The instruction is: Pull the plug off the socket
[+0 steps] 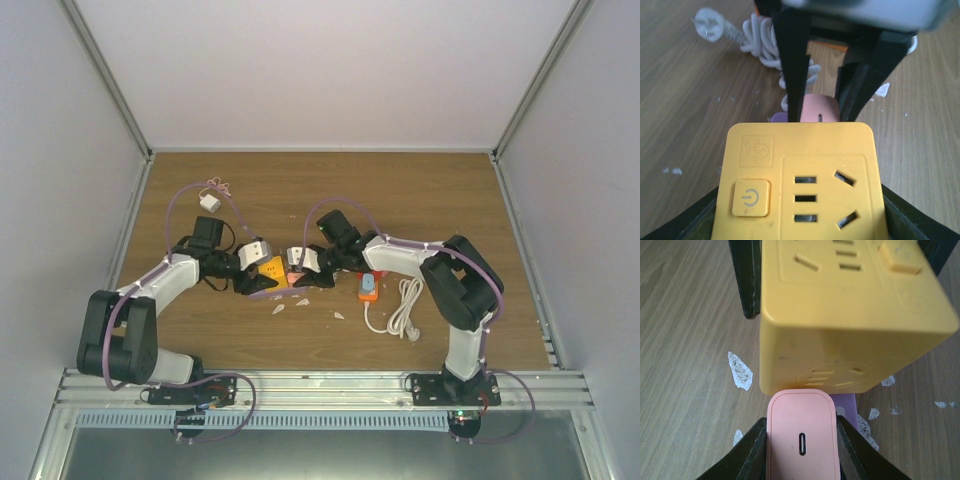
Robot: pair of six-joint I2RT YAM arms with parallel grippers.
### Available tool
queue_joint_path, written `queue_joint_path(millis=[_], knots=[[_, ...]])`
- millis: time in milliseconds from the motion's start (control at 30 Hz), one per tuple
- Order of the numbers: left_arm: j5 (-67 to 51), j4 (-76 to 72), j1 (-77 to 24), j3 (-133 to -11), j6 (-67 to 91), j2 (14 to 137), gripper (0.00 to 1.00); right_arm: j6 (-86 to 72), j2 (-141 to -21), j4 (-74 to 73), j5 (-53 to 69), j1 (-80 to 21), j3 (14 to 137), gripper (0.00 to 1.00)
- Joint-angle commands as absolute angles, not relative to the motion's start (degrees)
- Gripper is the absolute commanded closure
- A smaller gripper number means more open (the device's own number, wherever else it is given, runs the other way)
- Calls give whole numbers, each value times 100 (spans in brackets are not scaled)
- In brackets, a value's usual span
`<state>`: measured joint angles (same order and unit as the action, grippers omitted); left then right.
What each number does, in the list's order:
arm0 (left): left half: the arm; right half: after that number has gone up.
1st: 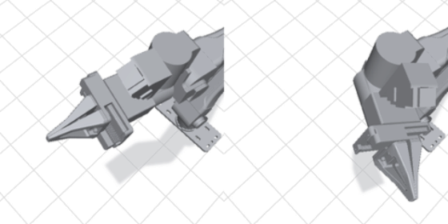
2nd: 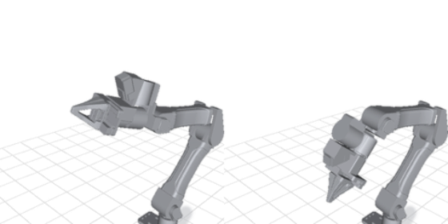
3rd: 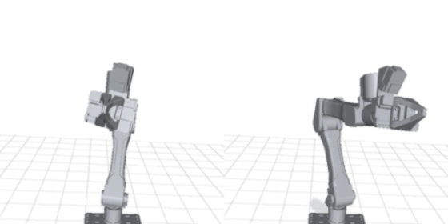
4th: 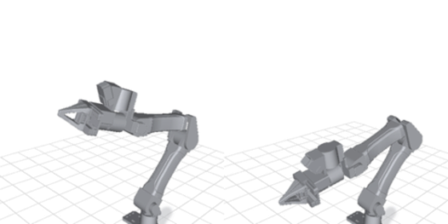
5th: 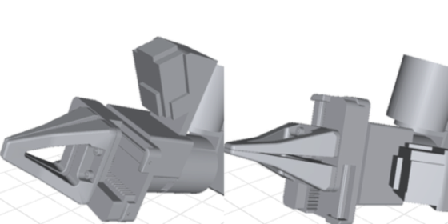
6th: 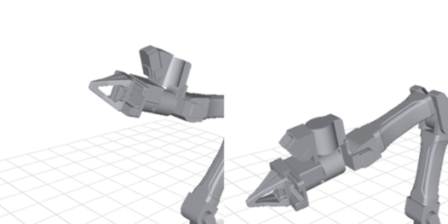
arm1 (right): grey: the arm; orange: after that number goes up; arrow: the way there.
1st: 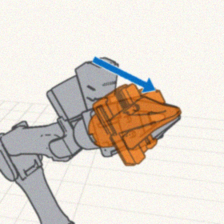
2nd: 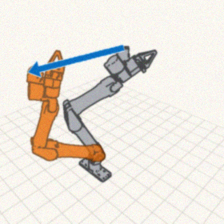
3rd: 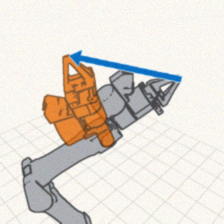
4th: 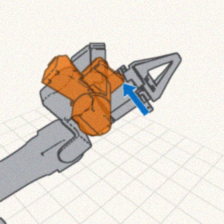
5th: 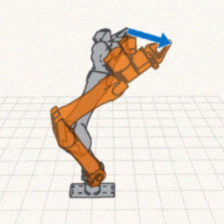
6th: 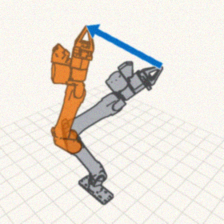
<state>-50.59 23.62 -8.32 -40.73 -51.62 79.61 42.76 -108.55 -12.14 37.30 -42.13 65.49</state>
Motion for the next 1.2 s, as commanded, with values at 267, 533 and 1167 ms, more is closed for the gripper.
queue_joint_path(millis=[267,533,1167], knots=[[-5736,2439,-443,-4255,-5879,7612,74,4250,-11230,-1564,3178,-4262,6473,99],[-5988,2474,492,-5344,-5035,8332,70,4255,-11225,-1549,3202,-4262,6484,98],[-5724,2065,585,-7750,-2963,11056,70,4210,-11215,-1555,3163,-4257,6499,97]])
